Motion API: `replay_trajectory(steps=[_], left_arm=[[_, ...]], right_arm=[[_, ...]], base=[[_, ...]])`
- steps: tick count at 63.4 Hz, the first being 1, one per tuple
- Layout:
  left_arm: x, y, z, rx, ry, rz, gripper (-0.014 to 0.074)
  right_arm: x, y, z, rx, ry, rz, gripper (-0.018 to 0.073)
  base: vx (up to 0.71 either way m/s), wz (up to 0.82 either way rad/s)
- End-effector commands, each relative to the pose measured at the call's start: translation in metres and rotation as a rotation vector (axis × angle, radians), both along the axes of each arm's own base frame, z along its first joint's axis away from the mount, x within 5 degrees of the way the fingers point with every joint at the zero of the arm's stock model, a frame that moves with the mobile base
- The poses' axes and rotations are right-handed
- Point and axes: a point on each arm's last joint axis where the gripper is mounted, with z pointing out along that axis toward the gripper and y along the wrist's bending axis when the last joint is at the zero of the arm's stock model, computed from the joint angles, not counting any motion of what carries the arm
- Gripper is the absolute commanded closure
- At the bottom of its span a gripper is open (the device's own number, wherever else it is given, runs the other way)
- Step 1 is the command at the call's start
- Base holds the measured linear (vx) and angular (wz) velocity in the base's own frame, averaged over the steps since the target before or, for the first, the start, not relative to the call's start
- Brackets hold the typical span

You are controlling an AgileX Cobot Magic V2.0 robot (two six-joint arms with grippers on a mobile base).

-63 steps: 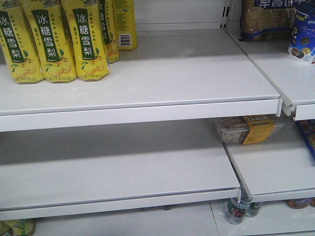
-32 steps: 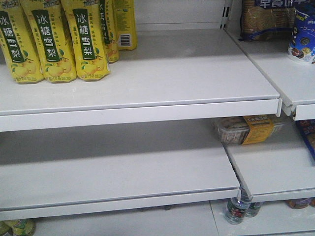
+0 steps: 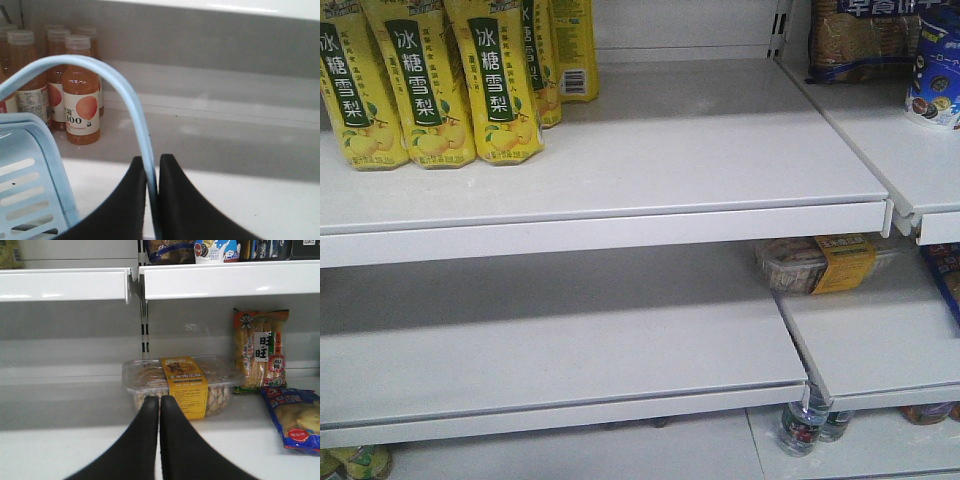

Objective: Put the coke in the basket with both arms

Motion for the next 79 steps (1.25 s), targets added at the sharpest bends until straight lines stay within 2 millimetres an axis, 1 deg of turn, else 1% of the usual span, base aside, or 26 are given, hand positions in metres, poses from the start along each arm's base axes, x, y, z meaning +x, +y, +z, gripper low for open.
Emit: replay_trajectory(steps=[1,79], left_arm=[[0.0013,-0.0014,0.0143,0.105,-0.145,-0.022,0.0603],[0.0013,-0.0014,0.0143,0.105,-0.145,-0.022,0.0603]], right_arm=[[-0.0009,-0.0007,0.0027,-0.009,-0.078,-0.011,0.0561],[-0.0009,-0.0007,0.0023,-0.009,-0.073,-0.011,0.0561]], base=[[0.00,0.00],[0.00,0.00]])
